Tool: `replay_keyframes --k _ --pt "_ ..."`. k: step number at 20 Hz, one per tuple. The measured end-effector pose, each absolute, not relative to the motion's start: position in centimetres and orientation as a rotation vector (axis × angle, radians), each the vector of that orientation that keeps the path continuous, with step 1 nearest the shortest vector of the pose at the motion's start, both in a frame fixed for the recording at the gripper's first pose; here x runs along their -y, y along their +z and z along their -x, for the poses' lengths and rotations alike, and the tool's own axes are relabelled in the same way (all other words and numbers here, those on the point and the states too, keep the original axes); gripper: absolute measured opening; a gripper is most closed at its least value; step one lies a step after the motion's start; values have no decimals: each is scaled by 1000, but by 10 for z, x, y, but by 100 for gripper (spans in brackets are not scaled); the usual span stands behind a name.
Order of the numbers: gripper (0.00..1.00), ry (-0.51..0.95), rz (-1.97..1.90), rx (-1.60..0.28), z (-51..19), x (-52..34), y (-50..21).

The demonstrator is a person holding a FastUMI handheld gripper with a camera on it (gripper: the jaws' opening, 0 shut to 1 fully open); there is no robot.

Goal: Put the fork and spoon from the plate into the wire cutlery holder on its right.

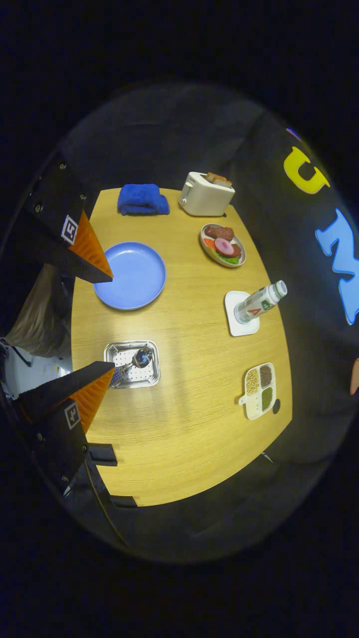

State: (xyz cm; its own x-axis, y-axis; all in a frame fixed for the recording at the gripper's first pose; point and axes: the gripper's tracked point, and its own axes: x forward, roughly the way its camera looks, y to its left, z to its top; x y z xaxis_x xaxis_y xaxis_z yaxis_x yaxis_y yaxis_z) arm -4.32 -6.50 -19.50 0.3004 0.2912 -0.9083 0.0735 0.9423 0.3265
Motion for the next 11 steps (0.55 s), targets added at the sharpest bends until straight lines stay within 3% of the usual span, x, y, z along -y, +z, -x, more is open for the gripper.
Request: replay_keyframes --k 11 --pt "98 93 -96 -407 -36 9 -44"
